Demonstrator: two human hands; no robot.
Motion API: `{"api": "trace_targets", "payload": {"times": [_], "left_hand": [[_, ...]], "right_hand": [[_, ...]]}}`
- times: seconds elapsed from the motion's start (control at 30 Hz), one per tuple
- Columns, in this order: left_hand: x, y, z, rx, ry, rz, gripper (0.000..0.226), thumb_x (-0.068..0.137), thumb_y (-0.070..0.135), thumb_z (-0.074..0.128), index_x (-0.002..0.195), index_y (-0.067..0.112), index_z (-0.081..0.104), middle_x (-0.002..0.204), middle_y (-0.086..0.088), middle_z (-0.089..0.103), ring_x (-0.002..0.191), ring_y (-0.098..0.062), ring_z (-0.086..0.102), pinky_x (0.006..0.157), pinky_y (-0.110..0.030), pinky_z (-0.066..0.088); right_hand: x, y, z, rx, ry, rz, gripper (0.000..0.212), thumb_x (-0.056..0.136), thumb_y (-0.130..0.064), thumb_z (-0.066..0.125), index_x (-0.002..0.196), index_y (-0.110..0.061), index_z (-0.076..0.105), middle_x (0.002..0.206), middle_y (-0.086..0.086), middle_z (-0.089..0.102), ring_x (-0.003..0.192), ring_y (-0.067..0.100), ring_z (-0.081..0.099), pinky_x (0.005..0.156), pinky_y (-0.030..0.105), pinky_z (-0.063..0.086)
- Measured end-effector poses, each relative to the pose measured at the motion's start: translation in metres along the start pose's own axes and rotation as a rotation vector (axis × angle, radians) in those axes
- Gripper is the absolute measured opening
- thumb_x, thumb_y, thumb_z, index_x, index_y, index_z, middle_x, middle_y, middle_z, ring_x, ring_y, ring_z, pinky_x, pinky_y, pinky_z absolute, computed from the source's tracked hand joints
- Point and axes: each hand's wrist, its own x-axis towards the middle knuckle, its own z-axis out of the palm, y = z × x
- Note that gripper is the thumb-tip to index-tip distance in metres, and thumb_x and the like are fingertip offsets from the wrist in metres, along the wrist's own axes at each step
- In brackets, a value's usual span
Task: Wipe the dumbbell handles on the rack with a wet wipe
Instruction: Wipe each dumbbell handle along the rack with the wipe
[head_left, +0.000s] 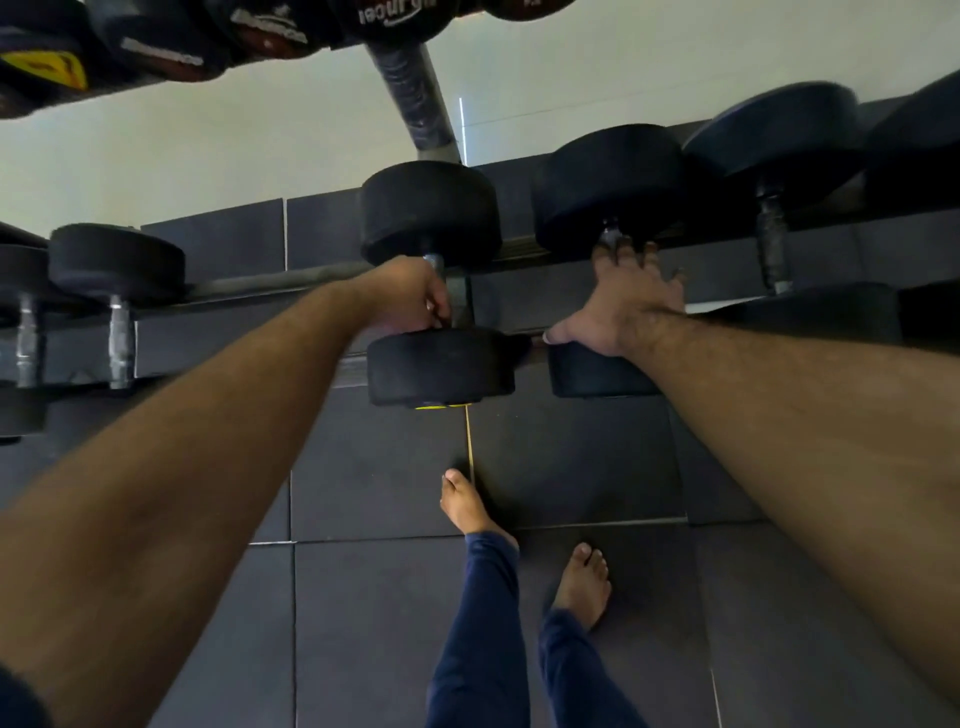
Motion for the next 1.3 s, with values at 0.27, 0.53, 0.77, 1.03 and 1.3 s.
{"api": "trace_targets", "payload": {"times": [0.27,0.53,0.77,1.03,1.3], "left_hand": [[0.02,-0.053,0.035,-1.42,0.494,-0.734,0.014,0.099,0.003,0.066,0.107,0.012,0.073,0.088,-0.004,0.073,0.067,-0.013,0.07,0.054,-0.03,0.061],[0.035,-0.053,0.041,-0.848,-0.055,-0.496,0.03,0.096,-0.01,0.05,0.075,0.007,0.062,0.063,-0.009,0.059,0.039,-0.007,0.051,0.037,-0.016,0.039],[0.042,-0.054,0.049,-1.154,-0.114,-0.448,0.039,0.098,-0.013,0.045,0.1,0.013,0.073,0.089,-0.006,0.077,0.086,-0.023,0.072,0.074,-0.033,0.062],[0.047,-0.072,0.048,-1.19,0.021,-0.426,0.035,0.094,-0.013,0.051,0.103,0.012,0.073,0.092,-0.008,0.073,0.084,-0.024,0.067,0.064,-0.032,0.058],[0.028,-0.063,0.042,-0.525,0.119,-0.467,0.016,0.092,0.003,0.062,0.082,0.012,0.07,0.078,-0.008,0.062,0.07,-0.021,0.057,0.065,-0.03,0.045]], "right_hand": [[0.003,-0.002,-0.001,-0.038,0.041,-0.019,0.15,0.059,-0.096,0.07,0.173,-0.023,0.005,0.181,0.005,0.003,0.166,0.034,0.003,0.129,0.065,0.016],[0.001,-0.006,-0.003,-0.085,0.05,-0.019,0.145,0.061,-0.098,0.066,0.172,-0.024,0.009,0.181,0.006,0.005,0.165,0.034,0.007,0.129,0.064,0.019],[0.001,-0.007,-0.007,-0.095,0.023,-0.007,0.144,0.062,-0.098,0.064,0.172,-0.024,0.008,0.18,0.006,0.007,0.166,0.034,0.007,0.13,0.063,0.018],[0.001,-0.006,-0.005,-0.073,0.041,-0.004,0.138,0.064,-0.094,0.068,0.171,-0.025,0.015,0.18,0.005,0.011,0.165,0.034,0.009,0.13,0.063,0.018],[0.001,-0.005,-0.003,-0.073,0.057,-0.017,0.141,0.063,-0.094,0.07,0.171,-0.025,0.013,0.18,0.005,0.007,0.165,0.035,0.007,0.128,0.065,0.019]]}}
